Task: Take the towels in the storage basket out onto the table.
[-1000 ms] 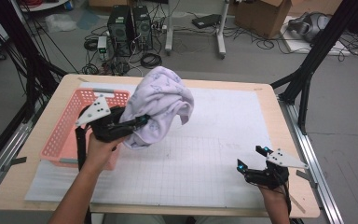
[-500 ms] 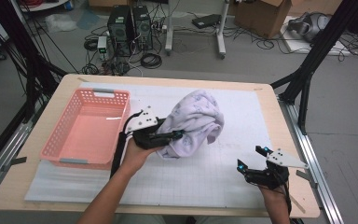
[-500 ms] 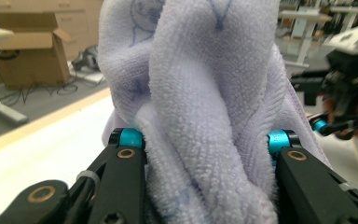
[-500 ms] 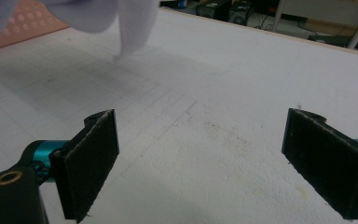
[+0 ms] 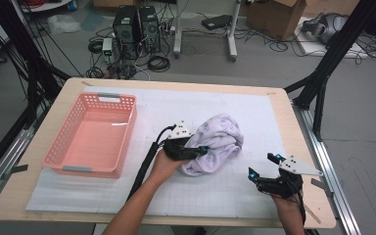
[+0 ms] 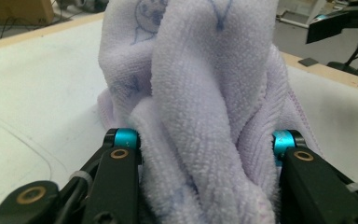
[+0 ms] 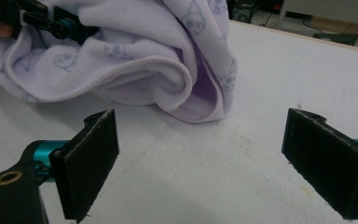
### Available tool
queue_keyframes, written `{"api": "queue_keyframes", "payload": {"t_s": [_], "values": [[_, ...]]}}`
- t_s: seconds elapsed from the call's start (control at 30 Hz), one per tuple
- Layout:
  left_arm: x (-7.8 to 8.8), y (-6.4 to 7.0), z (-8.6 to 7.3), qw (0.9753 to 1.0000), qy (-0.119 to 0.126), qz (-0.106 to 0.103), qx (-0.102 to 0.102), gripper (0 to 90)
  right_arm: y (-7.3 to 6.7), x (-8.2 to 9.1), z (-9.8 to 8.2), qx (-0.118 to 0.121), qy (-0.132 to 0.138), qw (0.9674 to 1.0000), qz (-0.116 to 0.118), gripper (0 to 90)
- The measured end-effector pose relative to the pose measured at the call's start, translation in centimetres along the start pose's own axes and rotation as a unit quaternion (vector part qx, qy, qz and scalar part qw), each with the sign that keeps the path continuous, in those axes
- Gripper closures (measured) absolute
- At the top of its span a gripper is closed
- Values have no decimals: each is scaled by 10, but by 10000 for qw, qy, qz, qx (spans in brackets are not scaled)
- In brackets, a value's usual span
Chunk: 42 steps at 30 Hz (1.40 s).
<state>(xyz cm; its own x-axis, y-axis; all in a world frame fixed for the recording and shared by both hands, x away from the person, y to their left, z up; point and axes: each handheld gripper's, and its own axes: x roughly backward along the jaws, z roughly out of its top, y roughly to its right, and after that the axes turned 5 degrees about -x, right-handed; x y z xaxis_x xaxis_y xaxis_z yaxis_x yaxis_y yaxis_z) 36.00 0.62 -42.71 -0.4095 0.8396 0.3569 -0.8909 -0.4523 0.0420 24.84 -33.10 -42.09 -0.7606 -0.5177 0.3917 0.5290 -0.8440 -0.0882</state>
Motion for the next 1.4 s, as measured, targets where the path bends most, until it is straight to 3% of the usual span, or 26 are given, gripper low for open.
{"api": "queue_keyframes", "payload": {"t_s": [0.1,0.13,0.17,0.2,0.23,0.37,0.43,0.7,0.87,1.0,1.07,1.13,1.2,1.3,1.4], "values": [[-2,-4,-3,9997,-134,52,188,533,1,0,0,1,12,10000,-8,93],[-1,-5,-4,9995,-183,106,230,499,1,0,0,0,11,10000,-6,94],[0,-6,-4,9992,-200,171,295,386,1,0,0,24,13,10000,-2,94],[3,-8,-3,9988,-193,226,379,386,1,0,0,24,13,10000,-2,94],[6,-9,-1,9983,-153,278,485,336,2,0,0,28,9,10000,-7,94],[25,-10,6,9975,-30,426,557,241,2,0,-1,18,2,10000,-7,94],[38,-9,7,9964,188,605,566,201,2,0,0,20,2,10000,-10,94],[83,1,-9,9930,533,1017,288,187,0,-3,0,20,-28,10000,18,94],[104,9,-23,9878,720,1361,220,186,0,-7,1,17,-102,9999,67,94],[112,16,-29,9821,713,1738,161,186,0,-12,1,16,-140,9999,59,93],[114,18,-31,9804,724,1820,194,191,0,-13,1,6,-153,9999,47,94],[116,21,-36,9797,761,1843,226,191,-1,-15,2,-36,-164,9998,63,94],[117,21,-38,9811,656,1809,198,195,-1,-16,3,-8,-147,9999,73,93],[120,21,-39,9814,722,1755,302,199,-2,-20,4,20,-162,9998,86,93],[122,21,-39,9804,719,1811,278,200,-4,-22,3,59,-223,9997,117,93]]}}
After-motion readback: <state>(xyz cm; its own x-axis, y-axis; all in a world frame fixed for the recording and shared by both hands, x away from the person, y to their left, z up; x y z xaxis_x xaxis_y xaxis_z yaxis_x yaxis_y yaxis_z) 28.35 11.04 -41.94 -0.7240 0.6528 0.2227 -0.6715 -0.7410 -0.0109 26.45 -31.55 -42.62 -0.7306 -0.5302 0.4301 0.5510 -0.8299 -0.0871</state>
